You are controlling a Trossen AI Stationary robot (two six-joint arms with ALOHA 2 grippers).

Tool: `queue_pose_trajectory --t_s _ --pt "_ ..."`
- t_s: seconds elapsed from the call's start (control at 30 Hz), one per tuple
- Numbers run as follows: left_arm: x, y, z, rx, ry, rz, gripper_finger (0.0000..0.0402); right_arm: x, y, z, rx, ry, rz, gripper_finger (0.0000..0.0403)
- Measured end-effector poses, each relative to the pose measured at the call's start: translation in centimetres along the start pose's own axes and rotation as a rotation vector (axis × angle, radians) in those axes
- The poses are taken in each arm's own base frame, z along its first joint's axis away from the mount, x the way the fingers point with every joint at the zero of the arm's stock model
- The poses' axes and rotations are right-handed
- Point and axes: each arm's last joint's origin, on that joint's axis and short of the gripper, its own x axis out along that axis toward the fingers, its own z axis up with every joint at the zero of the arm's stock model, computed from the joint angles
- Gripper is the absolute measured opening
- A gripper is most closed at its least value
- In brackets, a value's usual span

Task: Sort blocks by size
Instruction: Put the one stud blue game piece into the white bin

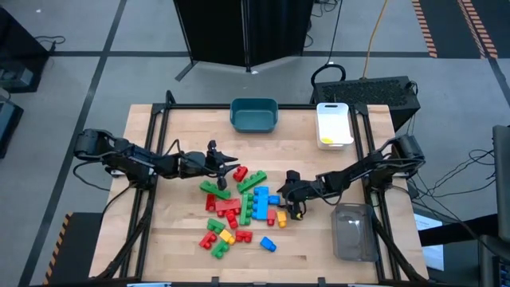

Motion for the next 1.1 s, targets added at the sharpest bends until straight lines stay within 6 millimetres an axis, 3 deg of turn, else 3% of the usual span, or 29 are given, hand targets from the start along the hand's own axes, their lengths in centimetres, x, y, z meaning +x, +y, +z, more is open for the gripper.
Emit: queue_pose_trajectory --t_s 0.67,0.93,1.1 --pt "-0.2 -0.8 -0.2 -0.003 0.014 -0.043 0.0086 -0.4 0.1 1.0 0.049 -0.069 0.013 0.0119" --pt "-0.2 -0.7 -0.2 -0.027 0.013 -0.022 0.0086 -3.5 -0.5 2.8 0.059 -0.097 -0.002 0.0126" --pt "-0.2 -0.7 -0.2 -0.051 0.013 -0.021 0.0086 -6.0 -1.5 3.2 0.068 -0.072 -0.105 0.0127"
